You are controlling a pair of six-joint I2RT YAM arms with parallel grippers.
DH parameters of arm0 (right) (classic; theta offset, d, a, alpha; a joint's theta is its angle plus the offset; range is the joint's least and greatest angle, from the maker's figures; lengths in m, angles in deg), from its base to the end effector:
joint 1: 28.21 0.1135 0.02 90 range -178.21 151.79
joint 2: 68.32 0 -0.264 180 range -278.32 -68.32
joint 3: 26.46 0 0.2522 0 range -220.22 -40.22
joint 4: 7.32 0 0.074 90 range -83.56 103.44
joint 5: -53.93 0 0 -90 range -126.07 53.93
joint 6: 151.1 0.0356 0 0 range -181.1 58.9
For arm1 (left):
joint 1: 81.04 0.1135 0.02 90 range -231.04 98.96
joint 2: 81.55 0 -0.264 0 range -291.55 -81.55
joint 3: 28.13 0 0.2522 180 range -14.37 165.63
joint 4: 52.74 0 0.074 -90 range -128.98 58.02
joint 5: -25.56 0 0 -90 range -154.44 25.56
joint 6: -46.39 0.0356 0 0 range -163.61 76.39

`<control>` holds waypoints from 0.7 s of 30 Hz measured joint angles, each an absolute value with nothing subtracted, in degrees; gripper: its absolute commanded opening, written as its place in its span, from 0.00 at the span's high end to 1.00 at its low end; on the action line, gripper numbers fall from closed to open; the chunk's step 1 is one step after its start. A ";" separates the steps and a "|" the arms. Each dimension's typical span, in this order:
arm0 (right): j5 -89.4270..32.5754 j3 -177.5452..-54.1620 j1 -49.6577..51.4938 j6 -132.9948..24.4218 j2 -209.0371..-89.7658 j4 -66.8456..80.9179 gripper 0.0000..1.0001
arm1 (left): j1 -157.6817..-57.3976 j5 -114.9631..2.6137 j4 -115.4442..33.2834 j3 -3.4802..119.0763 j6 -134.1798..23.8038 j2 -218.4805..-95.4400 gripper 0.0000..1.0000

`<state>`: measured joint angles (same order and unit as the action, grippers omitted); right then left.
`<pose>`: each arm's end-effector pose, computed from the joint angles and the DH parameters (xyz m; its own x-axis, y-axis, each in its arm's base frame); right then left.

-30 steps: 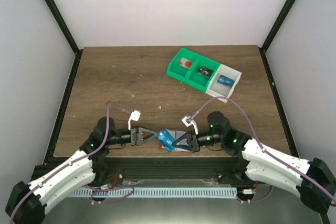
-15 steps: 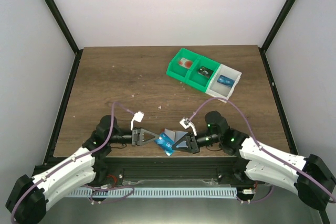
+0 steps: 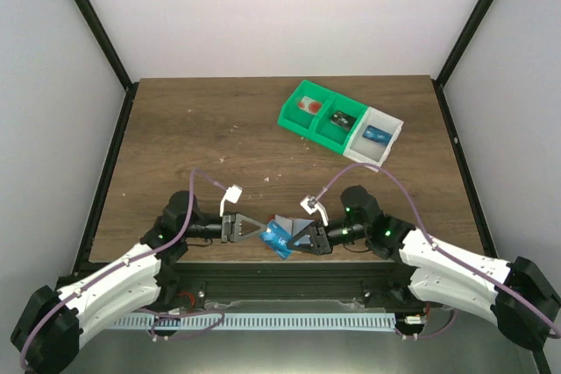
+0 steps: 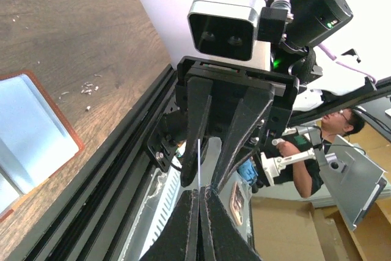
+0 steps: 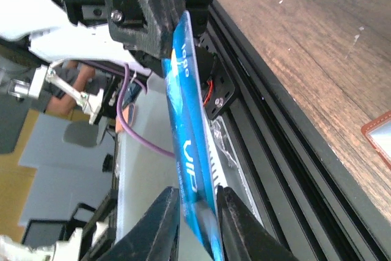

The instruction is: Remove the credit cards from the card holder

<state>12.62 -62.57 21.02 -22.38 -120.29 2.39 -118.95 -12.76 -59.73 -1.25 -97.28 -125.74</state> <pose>0.1025 0.1598 0.2104 -0.8094 -0.3064 -0.5010 -0.5590 0.1404 0.8172 0.1138 -0.1240 0.2053 -0.8813 0.0532 -0.4696 0.4726 0.0975 -0.8759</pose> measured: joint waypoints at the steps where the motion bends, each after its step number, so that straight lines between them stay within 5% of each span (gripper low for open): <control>1: 11.64 -62.57 21.05 -22.10 -120.11 2.32 0.71 | -118.95 -13.06 -59.75 -1.25 -97.32 -125.63 1.00; 10: 3.48 -61.43 21.05 -10.95 -118.32 -3.56 0.49 | -118.95 -23.36 -64.60 -1.25 -100.95 -124.23 1.00; 21: -5.04 -64.95 20.72 -1.49 -123.72 -10.92 0.55 | -118.95 -39.18 -76.58 -1.36 -108.67 -128.12 1.00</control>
